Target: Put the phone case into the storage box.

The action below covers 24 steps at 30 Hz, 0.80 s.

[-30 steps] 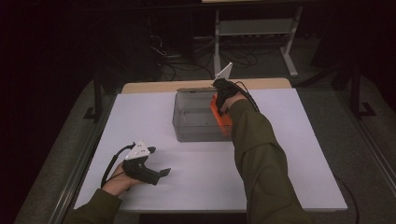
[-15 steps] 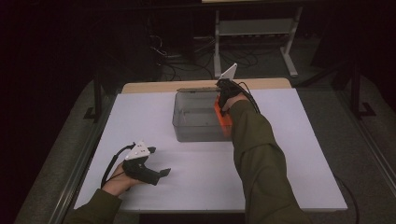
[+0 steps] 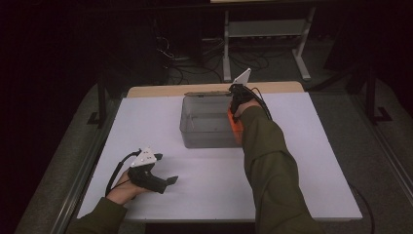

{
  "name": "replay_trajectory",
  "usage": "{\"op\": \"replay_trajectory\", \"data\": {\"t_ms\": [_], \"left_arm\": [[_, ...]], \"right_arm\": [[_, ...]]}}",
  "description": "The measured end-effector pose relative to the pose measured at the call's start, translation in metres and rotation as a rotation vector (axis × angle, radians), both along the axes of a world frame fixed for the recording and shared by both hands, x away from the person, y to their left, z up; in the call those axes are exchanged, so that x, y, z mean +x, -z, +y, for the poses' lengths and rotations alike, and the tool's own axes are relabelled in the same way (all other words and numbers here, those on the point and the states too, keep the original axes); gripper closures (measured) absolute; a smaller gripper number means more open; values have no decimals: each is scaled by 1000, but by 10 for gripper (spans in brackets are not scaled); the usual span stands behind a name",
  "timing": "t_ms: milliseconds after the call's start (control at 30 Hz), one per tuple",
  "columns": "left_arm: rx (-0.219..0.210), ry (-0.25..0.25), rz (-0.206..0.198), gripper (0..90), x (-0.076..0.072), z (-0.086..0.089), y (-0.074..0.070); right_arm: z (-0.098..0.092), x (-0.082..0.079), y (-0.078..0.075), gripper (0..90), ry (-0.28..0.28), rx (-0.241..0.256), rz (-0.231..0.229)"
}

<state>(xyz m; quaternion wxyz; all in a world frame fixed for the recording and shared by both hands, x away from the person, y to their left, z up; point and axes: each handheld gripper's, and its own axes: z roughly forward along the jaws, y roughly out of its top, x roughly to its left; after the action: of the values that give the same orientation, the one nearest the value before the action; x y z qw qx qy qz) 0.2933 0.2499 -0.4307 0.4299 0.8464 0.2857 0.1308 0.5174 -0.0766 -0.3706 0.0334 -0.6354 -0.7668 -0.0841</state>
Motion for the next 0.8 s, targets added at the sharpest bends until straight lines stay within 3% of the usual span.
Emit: {"op": "replay_trajectory", "data": {"t_ms": [800], "left_arm": [[2, 2, -1, 0, 0, 0, 0]], "right_arm": [[4, 1, 4, 754, -1, -22, 7]]}}
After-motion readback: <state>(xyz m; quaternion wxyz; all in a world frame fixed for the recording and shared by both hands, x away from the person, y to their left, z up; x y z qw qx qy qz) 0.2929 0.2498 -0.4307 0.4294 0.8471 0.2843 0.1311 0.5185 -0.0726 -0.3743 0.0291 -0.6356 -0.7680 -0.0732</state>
